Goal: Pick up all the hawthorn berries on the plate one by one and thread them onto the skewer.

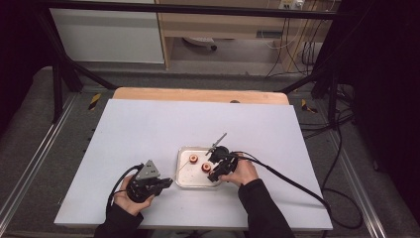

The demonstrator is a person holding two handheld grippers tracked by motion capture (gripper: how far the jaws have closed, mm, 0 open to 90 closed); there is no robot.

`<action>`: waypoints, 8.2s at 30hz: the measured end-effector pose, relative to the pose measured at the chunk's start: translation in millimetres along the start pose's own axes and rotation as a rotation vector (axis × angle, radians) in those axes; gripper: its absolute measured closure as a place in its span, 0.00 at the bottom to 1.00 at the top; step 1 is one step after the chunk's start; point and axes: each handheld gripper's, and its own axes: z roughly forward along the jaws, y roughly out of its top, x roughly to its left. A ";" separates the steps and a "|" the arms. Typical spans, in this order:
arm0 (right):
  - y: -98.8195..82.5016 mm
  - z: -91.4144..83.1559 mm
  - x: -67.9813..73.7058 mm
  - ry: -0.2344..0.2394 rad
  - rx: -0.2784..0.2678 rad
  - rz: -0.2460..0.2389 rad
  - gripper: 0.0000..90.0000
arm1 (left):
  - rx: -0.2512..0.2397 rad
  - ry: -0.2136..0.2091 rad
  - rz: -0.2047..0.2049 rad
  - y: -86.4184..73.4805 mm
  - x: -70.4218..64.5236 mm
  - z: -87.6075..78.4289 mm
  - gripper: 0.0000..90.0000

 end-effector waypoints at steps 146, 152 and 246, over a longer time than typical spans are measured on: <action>-36.3 46.4 68.9 0.332 -1.106 0.523 0.68 | -0.187 0.004 -0.222 4.6 -18.2 17.6 0.98; -37.3 48.6 70.0 0.332 -1.094 0.520 0.68 | -0.179 0.006 -0.219 3.9 -18.4 19.1 0.98; 23.4 -20.7 -3.6 0.027 -0.230 0.215 0.68 | -0.126 0.044 -0.124 -7.9 1.9 -1.6 0.98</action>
